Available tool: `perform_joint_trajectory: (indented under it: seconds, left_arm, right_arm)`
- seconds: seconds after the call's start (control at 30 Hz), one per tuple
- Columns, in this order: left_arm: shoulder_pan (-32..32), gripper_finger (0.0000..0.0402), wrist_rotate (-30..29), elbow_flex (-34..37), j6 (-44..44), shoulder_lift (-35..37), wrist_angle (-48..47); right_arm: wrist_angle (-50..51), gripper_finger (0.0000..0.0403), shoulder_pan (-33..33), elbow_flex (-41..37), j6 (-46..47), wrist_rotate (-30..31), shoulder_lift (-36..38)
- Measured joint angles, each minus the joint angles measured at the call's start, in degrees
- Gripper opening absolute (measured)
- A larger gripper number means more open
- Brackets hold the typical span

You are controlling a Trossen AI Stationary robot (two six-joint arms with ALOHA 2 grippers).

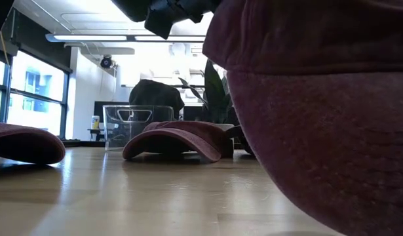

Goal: Pick & Place hat
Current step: Put the bottom right red cap into the right transparent bin

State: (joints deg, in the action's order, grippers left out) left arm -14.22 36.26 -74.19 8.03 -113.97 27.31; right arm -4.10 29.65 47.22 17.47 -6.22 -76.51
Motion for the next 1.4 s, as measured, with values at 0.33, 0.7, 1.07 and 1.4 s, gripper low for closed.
perform_joint_trajectory:
  seconds: [0.33, 0.7, 1.07, 1.4]
  left_arm:
    - [0.0, 0.0003, -3.9, 0.0, 0.0, 0.0, 0.1]
    - [0.6, 0.0066, 1.8, 0.0, 1.2, 0.2, -0.5]
    - [8.2, 0.0112, 9.2, -3.3, 0.9, 12.9, -31.0]
    - [8.5, 0.0113, -20.5, -3.8, -8.7, 28.9, -56.9]
  right_arm:
    - [2.3, 0.0104, 0.0, 0.0, 0.0, 3.2, 0.0]
    - [3.3, 0.0038, 0.0, 0.0, 3.1, 1.2, 0.6]
    - [32.6, 0.0023, -2.0, 11.7, 4.1, 10.7, 7.2]
    - [70.7, 0.0023, -11.2, 32.8, 2.2, 25.7, 7.2]
